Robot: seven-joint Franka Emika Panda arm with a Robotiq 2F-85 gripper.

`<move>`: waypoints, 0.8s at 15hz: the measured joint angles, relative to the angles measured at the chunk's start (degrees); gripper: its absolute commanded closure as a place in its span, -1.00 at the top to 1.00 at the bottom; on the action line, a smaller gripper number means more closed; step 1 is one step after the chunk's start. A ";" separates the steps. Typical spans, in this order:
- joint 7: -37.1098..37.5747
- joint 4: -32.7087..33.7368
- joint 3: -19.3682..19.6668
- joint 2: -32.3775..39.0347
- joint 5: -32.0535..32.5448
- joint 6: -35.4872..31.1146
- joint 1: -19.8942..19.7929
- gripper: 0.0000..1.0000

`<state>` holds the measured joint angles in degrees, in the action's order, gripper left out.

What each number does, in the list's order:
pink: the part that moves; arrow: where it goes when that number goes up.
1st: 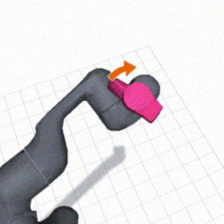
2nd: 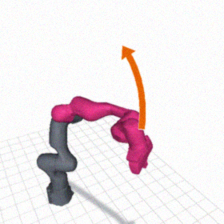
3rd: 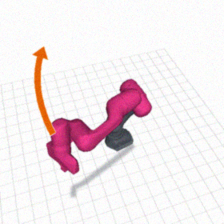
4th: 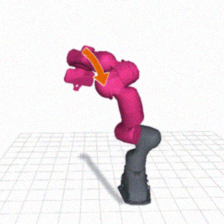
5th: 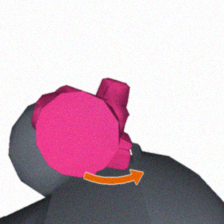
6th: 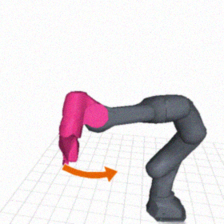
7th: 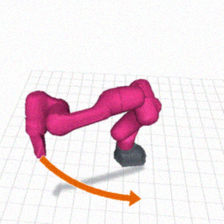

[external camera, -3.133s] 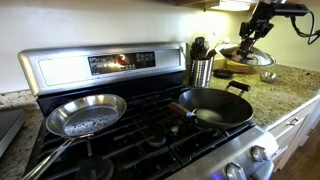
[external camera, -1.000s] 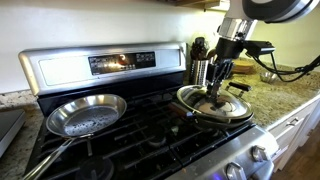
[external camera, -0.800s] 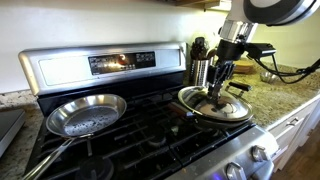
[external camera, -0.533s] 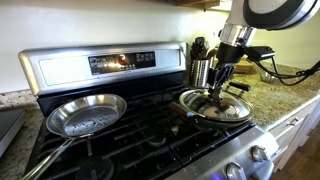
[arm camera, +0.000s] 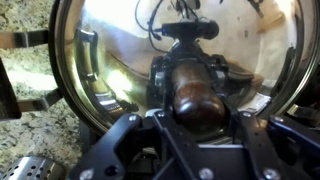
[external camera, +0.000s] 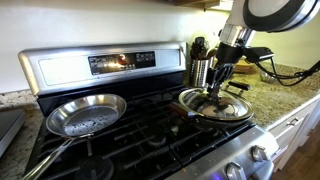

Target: Pick up the silver lid and place it on the black pot.

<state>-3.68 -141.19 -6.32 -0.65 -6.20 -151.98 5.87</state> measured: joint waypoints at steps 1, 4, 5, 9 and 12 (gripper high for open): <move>0.00 -0.15 0.05 -0.01 0.02 -0.44 -0.02 -0.59; 0.16 -0.68 0.07 -0.02 0.94 -1.79 -0.03 -0.59; 0.27 -0.84 0.07 -0.02 1.30 -2.20 -0.03 -0.59; 0.76 -1.76 0.08 -0.02 3.18 -4.50 -0.04 0.43; 0.96 -2.22 0.26 -0.08 4.23 -5.97 -0.10 0.77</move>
<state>-2.72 -143.40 -6.06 -0.73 -1.98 -157.95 5.77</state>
